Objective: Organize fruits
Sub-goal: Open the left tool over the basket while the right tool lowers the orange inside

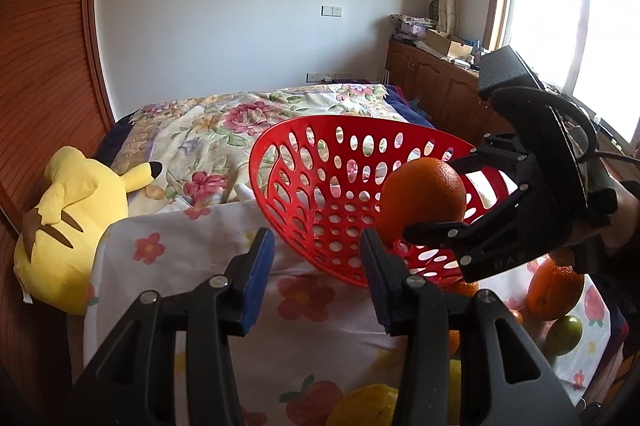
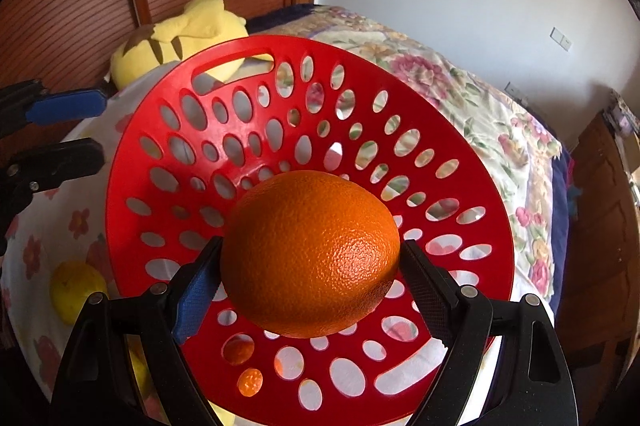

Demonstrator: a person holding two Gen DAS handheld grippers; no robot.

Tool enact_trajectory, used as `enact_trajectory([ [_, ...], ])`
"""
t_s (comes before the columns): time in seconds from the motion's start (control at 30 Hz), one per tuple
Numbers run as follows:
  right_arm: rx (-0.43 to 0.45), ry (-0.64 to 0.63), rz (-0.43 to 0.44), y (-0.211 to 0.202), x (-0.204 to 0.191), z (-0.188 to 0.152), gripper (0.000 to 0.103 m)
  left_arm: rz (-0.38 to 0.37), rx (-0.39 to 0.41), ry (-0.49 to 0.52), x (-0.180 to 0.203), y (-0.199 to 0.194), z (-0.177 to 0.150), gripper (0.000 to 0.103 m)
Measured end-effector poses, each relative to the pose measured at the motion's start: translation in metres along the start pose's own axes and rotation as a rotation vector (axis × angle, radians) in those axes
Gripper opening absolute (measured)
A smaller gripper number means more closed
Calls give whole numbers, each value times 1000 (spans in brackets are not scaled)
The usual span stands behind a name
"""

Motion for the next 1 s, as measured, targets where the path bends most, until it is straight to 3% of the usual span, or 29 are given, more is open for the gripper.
enact_trajectory([
  [0.5, -74, 16, 9, 5, -6, -2, 89, -8, -4, -6, 1, -11, -14, 45],
  [0.77, 27, 75, -35, -27, 3, 7, 89, -8, -2, -6, 7, -24, -25, 46],
  [1.0, 106, 122, -59, -62, -1, -15, 89, -4, -9, -11, 10, -34, -45, 51],
])
Point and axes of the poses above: each gripper's, at about its wrist camera, not at the fingertips, and y roughly the way its jaws point, x to its right, z to its top, the point moved 2 cm from there along y, roughly the way its jaws point, and after that the axes turned 6 degrees about -y, right-handed, at the moved point
